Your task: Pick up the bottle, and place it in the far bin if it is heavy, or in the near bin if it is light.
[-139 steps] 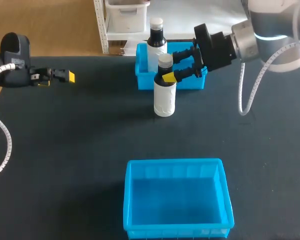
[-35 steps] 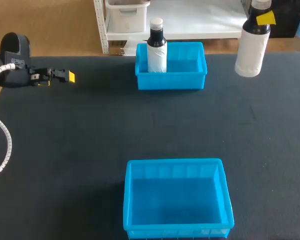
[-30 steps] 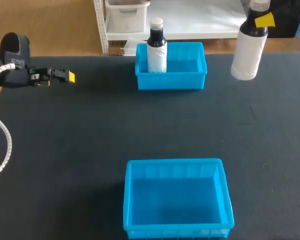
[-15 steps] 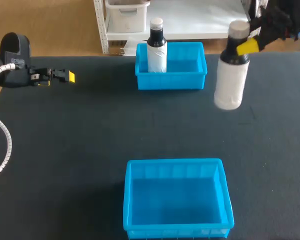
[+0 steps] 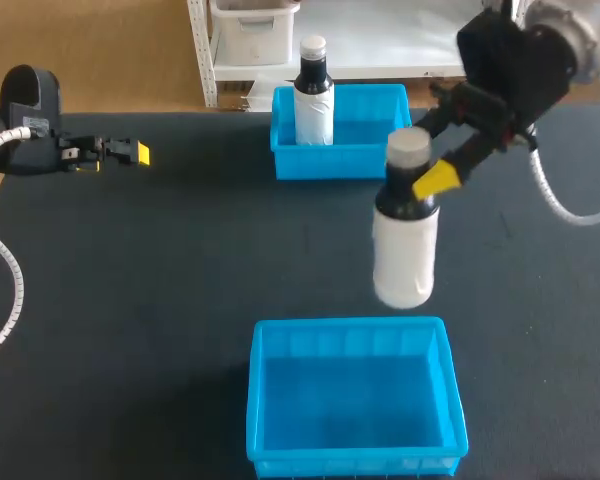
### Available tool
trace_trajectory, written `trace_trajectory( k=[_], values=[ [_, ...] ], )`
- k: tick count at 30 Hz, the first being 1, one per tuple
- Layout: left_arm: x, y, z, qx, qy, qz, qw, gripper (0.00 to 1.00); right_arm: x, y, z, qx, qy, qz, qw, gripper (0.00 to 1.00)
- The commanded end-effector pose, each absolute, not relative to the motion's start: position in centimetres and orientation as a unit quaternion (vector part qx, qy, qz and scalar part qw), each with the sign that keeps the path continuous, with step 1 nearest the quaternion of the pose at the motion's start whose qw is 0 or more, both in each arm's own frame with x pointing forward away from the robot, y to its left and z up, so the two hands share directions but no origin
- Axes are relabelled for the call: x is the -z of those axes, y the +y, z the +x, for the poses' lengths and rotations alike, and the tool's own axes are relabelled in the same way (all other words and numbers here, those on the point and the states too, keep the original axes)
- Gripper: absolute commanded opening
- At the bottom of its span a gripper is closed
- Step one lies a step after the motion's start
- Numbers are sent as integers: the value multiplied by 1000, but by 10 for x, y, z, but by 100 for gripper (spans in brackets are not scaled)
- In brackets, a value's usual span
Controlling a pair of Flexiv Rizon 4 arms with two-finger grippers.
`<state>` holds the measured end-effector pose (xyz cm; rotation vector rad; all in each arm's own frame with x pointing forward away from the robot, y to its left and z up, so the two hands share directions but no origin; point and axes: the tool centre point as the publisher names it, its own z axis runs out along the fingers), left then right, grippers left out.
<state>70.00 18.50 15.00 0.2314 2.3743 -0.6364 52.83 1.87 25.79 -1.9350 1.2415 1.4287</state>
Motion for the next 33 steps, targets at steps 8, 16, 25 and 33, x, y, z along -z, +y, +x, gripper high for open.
trace_trajectory(
  k=[8,16,25,33],
  values=[
    [-150,185,700,243,908,88,330,100,-238,58,480,-533,409,-711,206,31],
    [-150,185,700,243,908,88,330,100,-211,87,452,-546,374,-724,194,29],
    [-150,185,700,243,908,88,330,100,-183,110,444,-555,352,-734,172,29],
    [-150,185,700,243,908,88,330,100,-167,119,455,-546,351,-740,176,29]
  ],
)
